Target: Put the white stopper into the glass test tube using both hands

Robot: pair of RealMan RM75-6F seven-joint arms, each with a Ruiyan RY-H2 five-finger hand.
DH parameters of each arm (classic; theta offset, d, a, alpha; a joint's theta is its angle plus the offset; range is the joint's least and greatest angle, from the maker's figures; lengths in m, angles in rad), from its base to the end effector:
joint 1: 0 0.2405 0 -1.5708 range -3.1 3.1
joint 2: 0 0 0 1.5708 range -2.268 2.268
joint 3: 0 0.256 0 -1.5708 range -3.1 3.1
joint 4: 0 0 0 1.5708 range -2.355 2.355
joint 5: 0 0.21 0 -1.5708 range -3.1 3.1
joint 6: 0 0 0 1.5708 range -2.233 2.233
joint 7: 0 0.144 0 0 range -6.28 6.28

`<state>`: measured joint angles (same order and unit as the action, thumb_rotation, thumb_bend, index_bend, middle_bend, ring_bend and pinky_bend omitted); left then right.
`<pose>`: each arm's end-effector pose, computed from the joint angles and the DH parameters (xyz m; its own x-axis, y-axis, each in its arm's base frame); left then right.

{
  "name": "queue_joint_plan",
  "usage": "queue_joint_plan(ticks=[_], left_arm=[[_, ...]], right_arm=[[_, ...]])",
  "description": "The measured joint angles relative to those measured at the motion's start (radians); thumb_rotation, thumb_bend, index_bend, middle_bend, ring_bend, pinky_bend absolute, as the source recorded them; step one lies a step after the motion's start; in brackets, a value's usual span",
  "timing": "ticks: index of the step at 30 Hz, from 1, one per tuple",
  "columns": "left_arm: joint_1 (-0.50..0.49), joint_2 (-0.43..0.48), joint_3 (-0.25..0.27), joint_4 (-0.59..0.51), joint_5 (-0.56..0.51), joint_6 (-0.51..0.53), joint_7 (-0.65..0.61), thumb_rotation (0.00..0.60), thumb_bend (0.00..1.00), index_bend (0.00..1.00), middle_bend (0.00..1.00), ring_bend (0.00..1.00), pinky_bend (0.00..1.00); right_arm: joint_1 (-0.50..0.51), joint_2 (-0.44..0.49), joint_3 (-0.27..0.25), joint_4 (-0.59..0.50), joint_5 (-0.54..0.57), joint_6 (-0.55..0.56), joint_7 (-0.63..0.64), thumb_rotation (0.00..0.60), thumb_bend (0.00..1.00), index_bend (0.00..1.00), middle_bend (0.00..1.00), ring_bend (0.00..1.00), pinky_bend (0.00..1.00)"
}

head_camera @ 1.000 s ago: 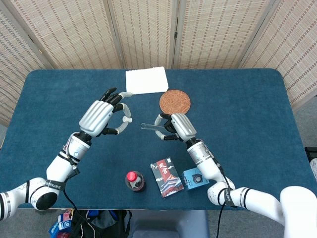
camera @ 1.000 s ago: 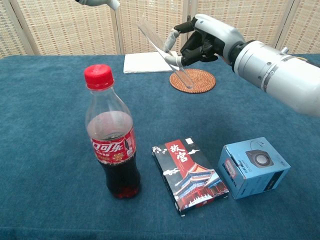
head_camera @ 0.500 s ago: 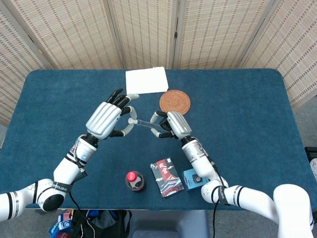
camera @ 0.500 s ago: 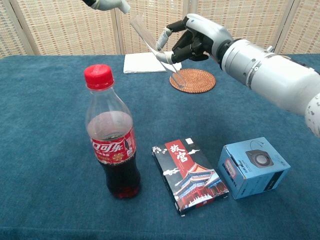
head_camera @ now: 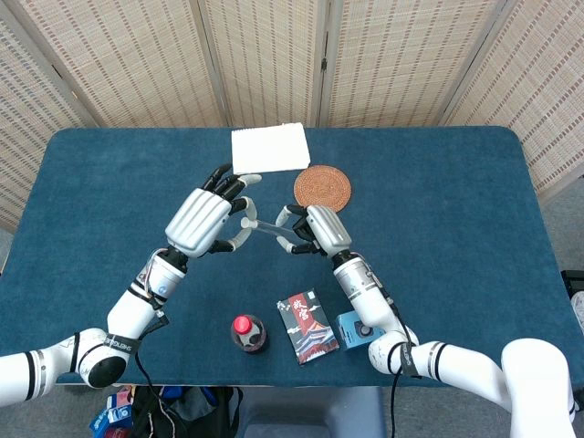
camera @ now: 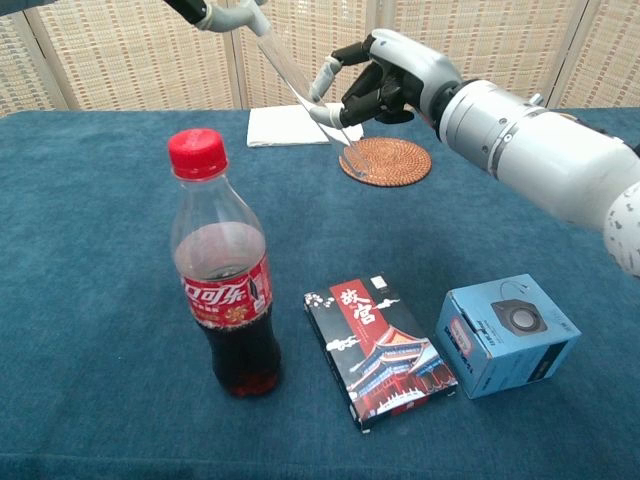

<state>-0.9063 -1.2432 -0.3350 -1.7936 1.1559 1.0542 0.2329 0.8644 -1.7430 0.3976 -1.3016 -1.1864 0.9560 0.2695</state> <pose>-0.0289 0.3645 0.0993 0.2725 0.0262 0.9618 0.7911 -0.5750 -0.2085 -0.0614 -0.3884 -0.0284 -0.2227 -0.3262 0.9187 -0.8890 -0.3187 -0.3287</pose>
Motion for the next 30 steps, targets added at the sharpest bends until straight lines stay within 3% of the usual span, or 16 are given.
queue_joint_plan(ticks=[30], left_arm=[[-0.009,-0.011,0.01,0.012,0.001,-0.024,-0.041,0.6,0.42,0.57,0.17,0.16,0.0]], right_arm=[[0.006,0.006,-0.008,0.014,-0.014,-0.021,0.054,0.6,0.66,0.91,1.0,1.0,1.0]])
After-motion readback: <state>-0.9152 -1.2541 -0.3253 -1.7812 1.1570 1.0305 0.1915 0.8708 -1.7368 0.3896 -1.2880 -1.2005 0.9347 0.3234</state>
